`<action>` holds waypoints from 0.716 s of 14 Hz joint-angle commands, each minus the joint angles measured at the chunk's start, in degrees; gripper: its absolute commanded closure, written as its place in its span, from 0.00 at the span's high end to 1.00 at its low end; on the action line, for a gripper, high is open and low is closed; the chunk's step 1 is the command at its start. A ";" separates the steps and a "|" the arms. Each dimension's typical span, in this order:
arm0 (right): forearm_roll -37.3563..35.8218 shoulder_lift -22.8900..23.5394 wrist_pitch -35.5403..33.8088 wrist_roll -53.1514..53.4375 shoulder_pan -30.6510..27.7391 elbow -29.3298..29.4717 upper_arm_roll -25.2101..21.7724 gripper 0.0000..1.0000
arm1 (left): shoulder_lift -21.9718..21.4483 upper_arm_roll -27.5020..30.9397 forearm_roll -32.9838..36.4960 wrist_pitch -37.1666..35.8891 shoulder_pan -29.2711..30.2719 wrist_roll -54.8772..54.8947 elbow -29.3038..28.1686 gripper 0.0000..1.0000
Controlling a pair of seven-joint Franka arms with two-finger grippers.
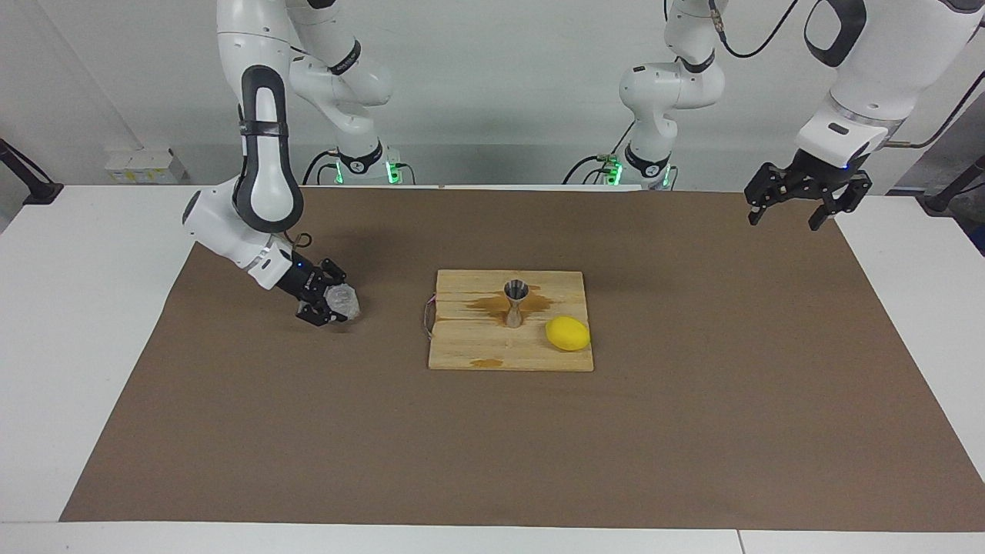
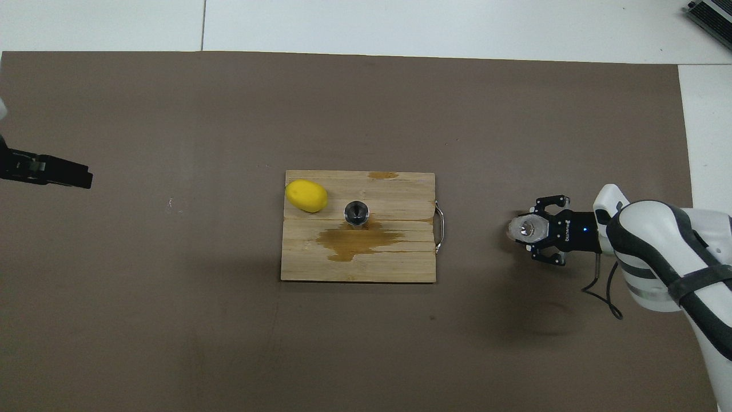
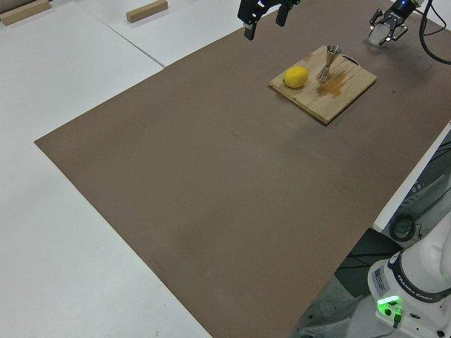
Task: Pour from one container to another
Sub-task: 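Lower the glass cup onto the table beside the board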
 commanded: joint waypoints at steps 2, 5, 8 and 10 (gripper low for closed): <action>1.93 1.27 -1.49 -4.50 -2.04 -0.33 0.74 0.44 | -0.23 0.46 0.82 0.49 -0.79 0.01 -0.53 1.00; 2.90 2.06 -1.85 -6.44 -2.48 -0.33 0.74 0.47 | -0.23 0.46 0.82 0.49 -0.79 0.01 -0.53 1.00; 3.16 2.16 -1.93 -6.62 -2.48 -0.33 0.74 0.57 | -0.23 0.46 0.82 0.49 -0.79 0.01 -0.53 1.00; 3.34 2.07 -1.94 -6.62 -2.40 -0.24 0.74 0.74 | -0.23 0.46 0.82 0.49 -0.79 0.01 -0.53 1.00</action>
